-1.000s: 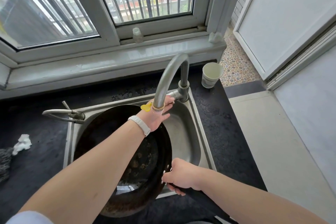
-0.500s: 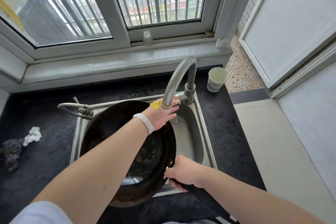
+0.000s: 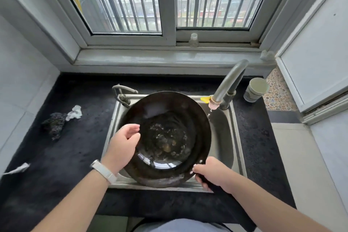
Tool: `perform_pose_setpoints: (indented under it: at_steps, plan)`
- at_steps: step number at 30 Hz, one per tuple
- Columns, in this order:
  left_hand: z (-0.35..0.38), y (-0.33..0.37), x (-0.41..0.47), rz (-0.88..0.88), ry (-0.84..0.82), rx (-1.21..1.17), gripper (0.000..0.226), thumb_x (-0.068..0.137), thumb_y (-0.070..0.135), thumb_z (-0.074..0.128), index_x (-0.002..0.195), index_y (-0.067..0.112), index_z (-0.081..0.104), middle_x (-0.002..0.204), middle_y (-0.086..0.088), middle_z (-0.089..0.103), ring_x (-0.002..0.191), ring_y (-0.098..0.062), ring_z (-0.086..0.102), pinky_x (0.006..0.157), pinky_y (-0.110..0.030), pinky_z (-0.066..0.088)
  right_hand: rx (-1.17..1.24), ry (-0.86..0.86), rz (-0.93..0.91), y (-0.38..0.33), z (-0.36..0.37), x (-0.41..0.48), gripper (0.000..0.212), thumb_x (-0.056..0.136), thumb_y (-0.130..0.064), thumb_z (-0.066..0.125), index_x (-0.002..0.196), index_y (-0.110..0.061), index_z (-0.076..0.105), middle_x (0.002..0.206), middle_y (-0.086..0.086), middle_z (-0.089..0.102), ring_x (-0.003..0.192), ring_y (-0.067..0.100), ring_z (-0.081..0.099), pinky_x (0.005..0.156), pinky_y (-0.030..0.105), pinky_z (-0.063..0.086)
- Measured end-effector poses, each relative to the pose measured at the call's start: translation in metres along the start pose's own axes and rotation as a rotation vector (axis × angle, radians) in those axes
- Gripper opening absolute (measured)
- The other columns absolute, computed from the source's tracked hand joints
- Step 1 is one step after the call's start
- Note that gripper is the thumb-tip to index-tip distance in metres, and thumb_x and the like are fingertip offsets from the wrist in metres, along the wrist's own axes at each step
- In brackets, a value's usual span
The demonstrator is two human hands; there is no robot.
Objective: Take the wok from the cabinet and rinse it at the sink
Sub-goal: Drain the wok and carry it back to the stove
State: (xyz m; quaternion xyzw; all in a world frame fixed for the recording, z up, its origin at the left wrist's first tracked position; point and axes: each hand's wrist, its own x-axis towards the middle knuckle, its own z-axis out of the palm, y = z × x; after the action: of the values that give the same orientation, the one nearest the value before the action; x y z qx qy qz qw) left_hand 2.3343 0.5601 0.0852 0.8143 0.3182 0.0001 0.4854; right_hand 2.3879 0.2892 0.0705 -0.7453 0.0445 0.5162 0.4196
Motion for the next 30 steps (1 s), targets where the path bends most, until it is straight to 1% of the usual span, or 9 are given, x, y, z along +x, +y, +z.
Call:
perform_pose_setpoints:
  at_steps: [4, 7, 9, 13, 16, 19, 22, 27, 30]
  plan:
    - [-0.022, -0.050, -0.023, -0.002, 0.165, 0.134, 0.044, 0.095, 0.007, 0.065, 0.138, 0.010, 0.057, 0.128, -0.002, 0.056, 0.128, -0.025, 0.055, 0.107, -0.036, 0.042, 0.006, 0.020, -0.051, 0.006, 0.015, 0.002, 0.041, 0.094, -0.013, 0.053, 0.054, -0.003, 0.053, 0.044, 0.008, 0.050, 0.036, 0.021, 0.042, 0.039, 0.026, 0.039]
    - [-0.023, -0.073, -0.037, -0.163, 0.171, -0.039, 0.067, 0.094, 0.009, 0.068, 0.153, 0.011, 0.037, 0.149, -0.010, 0.046, 0.137, -0.024, 0.048, 0.111, -0.038, 0.040, 0.030, 0.041, -0.061, 0.008, 0.028, 0.003, 0.039, 0.094, -0.012, 0.053, 0.056, -0.003, 0.053, 0.050, 0.012, 0.050, 0.039, 0.023, 0.042, 0.038, 0.028, 0.039]
    - [-0.019, -0.084, -0.043, -0.293, 0.143, -0.212, 0.073, 0.095, 0.010, 0.068, 0.157, 0.015, 0.030, 0.152, -0.011, 0.044, 0.133, -0.023, 0.051, 0.108, -0.039, 0.044, 0.056, 0.058, -0.065, 0.008, 0.037, 0.002, 0.037, 0.093, -0.011, 0.054, 0.057, -0.003, 0.053, 0.056, 0.016, 0.050, 0.040, 0.023, 0.043, 0.038, 0.027, 0.039]
    - [-0.008, -0.096, -0.053, -0.538, -0.040, -0.623, 0.054, 0.100, 0.003, 0.059, 0.149, 0.015, 0.043, 0.132, -0.016, 0.065, 0.102, -0.027, 0.068, 0.081, -0.041, 0.059, 0.078, 0.069, -0.057, 0.008, 0.053, -0.002, 0.043, 0.095, -0.011, 0.053, 0.053, -0.006, 0.053, 0.051, 0.013, 0.048, 0.038, 0.021, 0.042, 0.038, 0.027, 0.038]
    - [0.004, -0.092, -0.065, -0.618, -0.114, -0.777, 0.037, 0.098, -0.002, 0.058, 0.130, 0.017, 0.052, 0.123, -0.020, 0.069, 0.102, -0.035, 0.071, 0.080, -0.047, 0.060, 0.066, 0.053, -0.024, 0.009, 0.058, -0.006, 0.047, 0.096, -0.017, 0.053, 0.050, -0.010, 0.053, 0.049, 0.013, 0.047, 0.038, 0.021, 0.041, 0.039, 0.025, 0.037]
    - [0.016, -0.084, -0.078, -0.642, -0.110, -0.823, 0.039, 0.096, -0.006, 0.058, 0.132, 0.006, 0.050, 0.122, -0.026, 0.070, 0.110, -0.041, 0.070, 0.088, -0.054, 0.060, 0.051, 0.013, 0.034, 0.010, 0.057, -0.013, 0.045, 0.098, -0.020, 0.049, 0.055, -0.009, 0.051, 0.047, 0.010, 0.044, 0.035, 0.017, 0.040, 0.037, 0.021, 0.034]
    - [0.024, -0.073, -0.093, -0.640, -0.052, -0.842, 0.036, 0.095, -0.014, 0.050, 0.130, -0.004, 0.047, 0.109, -0.028, 0.067, 0.102, -0.040, 0.068, 0.093, -0.056, 0.057, 0.056, -0.042, 0.060, 0.015, 0.049, -0.015, 0.044, 0.099, -0.021, 0.046, 0.057, -0.009, 0.050, 0.047, 0.009, 0.043, 0.034, 0.017, 0.037, 0.036, 0.019, 0.032]
    - [0.038, -0.051, -0.125, -0.590, 0.102, -0.857, 0.044, 0.091, -0.016, 0.043, 0.113, 0.021, 0.052, 0.116, -0.020, 0.066, 0.100, -0.036, 0.067, 0.076, -0.047, 0.061, 0.100, -0.172, 0.147, 0.034, 0.031, -0.004, 0.044, 0.097, -0.028, 0.048, 0.057, -0.010, 0.051, 0.050, 0.005, 0.041, 0.038, 0.013, 0.038, 0.036, 0.019, 0.031]
    - [0.046, -0.035, -0.144, -0.536, 0.179, -0.800, 0.063, 0.090, -0.017, 0.041, 0.127, 0.032, 0.051, 0.121, -0.013, 0.067, 0.099, -0.032, 0.068, 0.069, -0.041, 0.061, 0.108, -0.243, 0.146, 0.045, 0.024, 0.004, 0.042, 0.097, -0.027, 0.051, 0.058, -0.010, 0.056, 0.058, 0.007, 0.046, 0.040, 0.013, 0.043, 0.038, 0.019, 0.034]
